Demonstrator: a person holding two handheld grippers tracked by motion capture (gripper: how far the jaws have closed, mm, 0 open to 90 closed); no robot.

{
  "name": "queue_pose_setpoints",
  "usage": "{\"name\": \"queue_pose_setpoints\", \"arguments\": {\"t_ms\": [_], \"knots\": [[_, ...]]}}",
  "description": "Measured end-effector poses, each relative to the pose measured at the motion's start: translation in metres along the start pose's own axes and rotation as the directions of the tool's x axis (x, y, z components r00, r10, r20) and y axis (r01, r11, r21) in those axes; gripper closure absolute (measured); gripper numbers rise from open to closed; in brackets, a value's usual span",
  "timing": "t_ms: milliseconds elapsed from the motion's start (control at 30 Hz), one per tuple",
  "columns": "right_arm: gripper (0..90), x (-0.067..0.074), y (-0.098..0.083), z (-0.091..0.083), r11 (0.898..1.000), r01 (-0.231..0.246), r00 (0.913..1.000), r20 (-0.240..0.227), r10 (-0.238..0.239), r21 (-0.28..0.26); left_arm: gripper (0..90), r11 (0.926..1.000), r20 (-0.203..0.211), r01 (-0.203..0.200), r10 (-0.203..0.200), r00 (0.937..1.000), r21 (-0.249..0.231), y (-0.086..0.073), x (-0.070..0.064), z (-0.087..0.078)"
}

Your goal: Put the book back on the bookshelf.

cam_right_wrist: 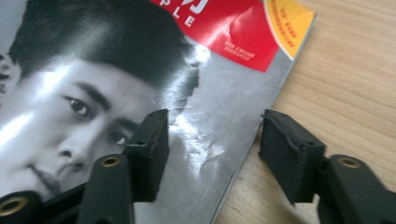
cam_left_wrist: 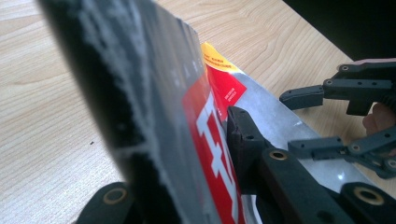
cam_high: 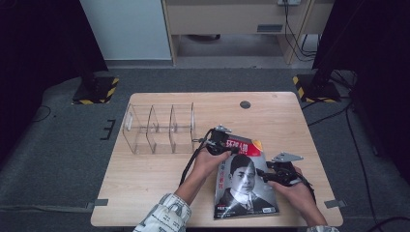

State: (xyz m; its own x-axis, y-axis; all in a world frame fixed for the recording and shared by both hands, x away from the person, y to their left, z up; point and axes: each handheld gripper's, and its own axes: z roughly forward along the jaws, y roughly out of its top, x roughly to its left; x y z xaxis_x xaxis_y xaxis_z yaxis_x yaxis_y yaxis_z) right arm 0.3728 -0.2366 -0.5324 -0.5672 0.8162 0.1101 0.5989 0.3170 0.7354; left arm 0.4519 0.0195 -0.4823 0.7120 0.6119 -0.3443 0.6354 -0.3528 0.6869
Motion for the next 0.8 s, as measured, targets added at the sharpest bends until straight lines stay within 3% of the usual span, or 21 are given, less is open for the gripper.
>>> {"name": "queue_pose_setpoints", "arguments": {"t_ms": [67, 267, 500, 800], "knots": [[39.0, -0.002, 0.000, -0.002, 1.000, -0.014, 0.9999, -0.008, 0.014, 0.003, 81.8, 1.0000, -0.001, -0.001, 0.001, 1.0000, -0.008, 0.000, -0.001, -0.001], [38.6, -0.018, 0.000, -0.014, 0.995, -0.087, 0.9953, 0.039, 0.089, -0.049, 82.4, 0.9999, 0.003, -0.010, 0.010, 0.9999, -0.013, 0.002, -0.004, -0.004], [37.6, -0.027, -0.004, -0.014, 0.994, -0.109, 0.9827, 0.148, 0.111, -0.027, 83.2, 0.9998, 0.010, -0.016, 0.016, 0.9998, -0.015, 0.005, -0.007, -0.007], [35.1, -0.033, -0.006, -0.014, 0.990, -0.140, 0.9691, 0.202, 0.142, -0.023, 84.1, 0.9995, 0.010, -0.022, 0.022, 0.9997, -0.023, 0.007, -0.009, -0.014]]}}
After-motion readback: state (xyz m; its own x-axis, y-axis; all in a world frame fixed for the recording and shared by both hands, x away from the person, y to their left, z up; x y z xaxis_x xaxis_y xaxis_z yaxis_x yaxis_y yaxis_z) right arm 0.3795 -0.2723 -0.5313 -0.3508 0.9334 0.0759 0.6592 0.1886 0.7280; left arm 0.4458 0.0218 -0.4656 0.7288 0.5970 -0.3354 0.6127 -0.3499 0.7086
